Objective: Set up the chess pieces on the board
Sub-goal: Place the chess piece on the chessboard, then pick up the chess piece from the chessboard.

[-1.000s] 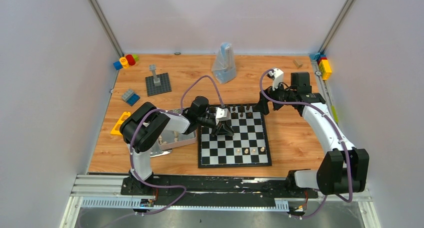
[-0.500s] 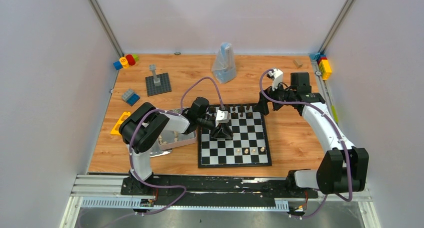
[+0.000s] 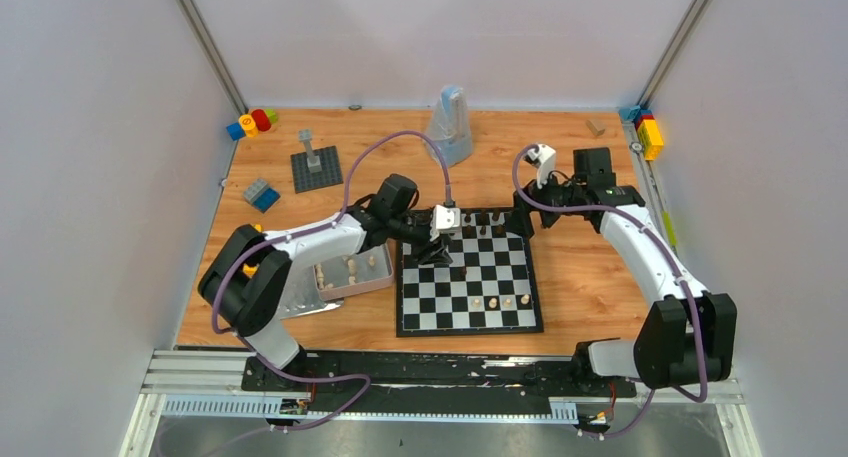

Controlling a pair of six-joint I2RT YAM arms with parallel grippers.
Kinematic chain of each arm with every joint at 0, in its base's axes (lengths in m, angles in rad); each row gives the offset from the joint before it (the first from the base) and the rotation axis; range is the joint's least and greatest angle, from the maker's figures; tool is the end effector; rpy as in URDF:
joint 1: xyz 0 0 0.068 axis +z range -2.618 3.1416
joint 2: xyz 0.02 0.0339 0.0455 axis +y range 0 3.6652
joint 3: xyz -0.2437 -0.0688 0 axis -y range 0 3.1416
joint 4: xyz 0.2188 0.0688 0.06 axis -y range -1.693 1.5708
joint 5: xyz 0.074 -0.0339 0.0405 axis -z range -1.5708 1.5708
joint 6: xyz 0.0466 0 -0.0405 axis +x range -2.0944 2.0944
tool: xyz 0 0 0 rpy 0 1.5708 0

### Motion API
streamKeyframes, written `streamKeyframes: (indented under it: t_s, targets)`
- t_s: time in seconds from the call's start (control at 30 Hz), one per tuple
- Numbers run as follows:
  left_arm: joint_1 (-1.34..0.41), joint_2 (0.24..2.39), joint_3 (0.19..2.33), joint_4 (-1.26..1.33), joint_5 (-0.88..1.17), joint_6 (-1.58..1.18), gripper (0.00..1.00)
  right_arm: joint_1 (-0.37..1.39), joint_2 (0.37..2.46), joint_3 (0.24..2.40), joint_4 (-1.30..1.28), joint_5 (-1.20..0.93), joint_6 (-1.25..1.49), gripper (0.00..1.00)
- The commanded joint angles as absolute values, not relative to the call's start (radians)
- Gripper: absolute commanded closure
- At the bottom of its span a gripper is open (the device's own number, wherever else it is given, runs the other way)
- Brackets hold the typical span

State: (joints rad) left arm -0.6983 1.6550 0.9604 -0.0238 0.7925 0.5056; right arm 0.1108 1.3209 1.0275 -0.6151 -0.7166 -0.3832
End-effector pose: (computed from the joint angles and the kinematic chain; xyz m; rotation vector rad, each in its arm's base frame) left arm 0.2294 -0.2359 0.1921 1.5759 1.5625 -1.0032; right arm 0.2487 0.0585 0.2577 -0.8486 2.1556 0.7452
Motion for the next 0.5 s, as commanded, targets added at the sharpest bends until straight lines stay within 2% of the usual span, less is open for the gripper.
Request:
streamKeyframes:
  t_s: [0.0,0.27,0.3,0.37,0.47]
  targets:
    - [-0.696,1.551,1.007,-0.301,0.580,0.580,0.44,0.208,1.326,1.013,-0.635,-0.672,-0.451,0.12]
    - [-0.575,1.425,1.046,-0.579,0.444,0.529,0.40,0.424,1.388,1.001,-0.628,-0.536,-0.482,0.15]
    - [-0.539,1.414,1.041,-0.591,0.439,0.525,0.35,0.445,1.403,1.005,-0.626,-0.526,-0.484,0.15]
    - [-0.486,1.372,1.025,-0.607,0.416,0.510,0.30,0.480,1.436,1.015,-0.624,-0.512,-0.488,0.16]
    - [-0.420,1.286,0.993,-0.597,0.364,0.485,0.27,0.528,1.491,1.036,-0.625,-0.493,-0.489,0.18]
